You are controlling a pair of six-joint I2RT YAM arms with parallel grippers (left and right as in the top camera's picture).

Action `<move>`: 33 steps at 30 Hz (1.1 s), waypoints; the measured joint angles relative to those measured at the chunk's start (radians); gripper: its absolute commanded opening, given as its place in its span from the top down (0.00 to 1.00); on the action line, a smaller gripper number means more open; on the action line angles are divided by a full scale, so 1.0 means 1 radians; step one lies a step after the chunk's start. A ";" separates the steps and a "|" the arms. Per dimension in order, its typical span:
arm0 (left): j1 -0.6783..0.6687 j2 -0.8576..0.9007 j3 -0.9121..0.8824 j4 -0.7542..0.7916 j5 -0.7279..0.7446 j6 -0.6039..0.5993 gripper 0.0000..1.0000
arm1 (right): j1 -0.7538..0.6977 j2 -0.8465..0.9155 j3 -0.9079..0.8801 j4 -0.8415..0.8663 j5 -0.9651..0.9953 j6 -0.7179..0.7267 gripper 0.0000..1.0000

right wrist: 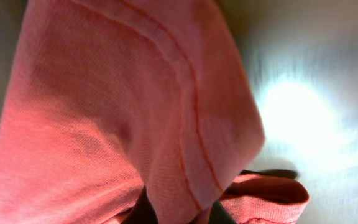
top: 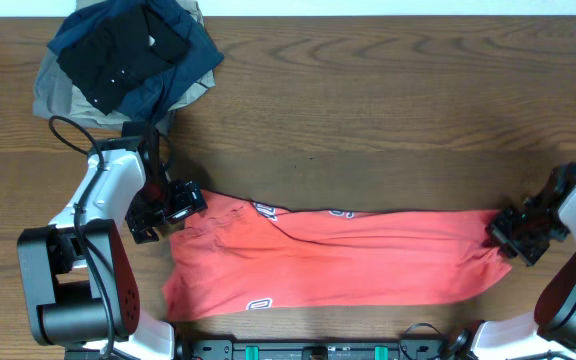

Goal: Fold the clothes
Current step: 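Fold the shirt's right end leftward with the right gripper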

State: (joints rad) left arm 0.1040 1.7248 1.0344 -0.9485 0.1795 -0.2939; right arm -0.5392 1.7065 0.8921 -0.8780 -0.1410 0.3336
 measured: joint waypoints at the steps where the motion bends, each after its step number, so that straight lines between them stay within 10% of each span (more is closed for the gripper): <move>1: 0.000 0.000 0.000 0.000 0.000 0.000 0.02 | 0.000 0.012 0.026 -0.003 0.003 0.001 0.99; 15: 0.000 0.000 0.000 0.000 0.000 -0.001 0.02 | 0.012 0.037 0.521 -0.397 0.022 -0.009 0.99; 33: 0.000 0.000 0.000 -0.013 0.000 -0.024 0.02 | 0.486 0.037 0.466 -0.482 0.028 -0.086 0.96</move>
State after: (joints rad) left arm 0.1040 1.7248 1.0348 -0.9611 0.1795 -0.3183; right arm -0.0532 1.7439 1.3579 -1.3602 -0.1127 0.2474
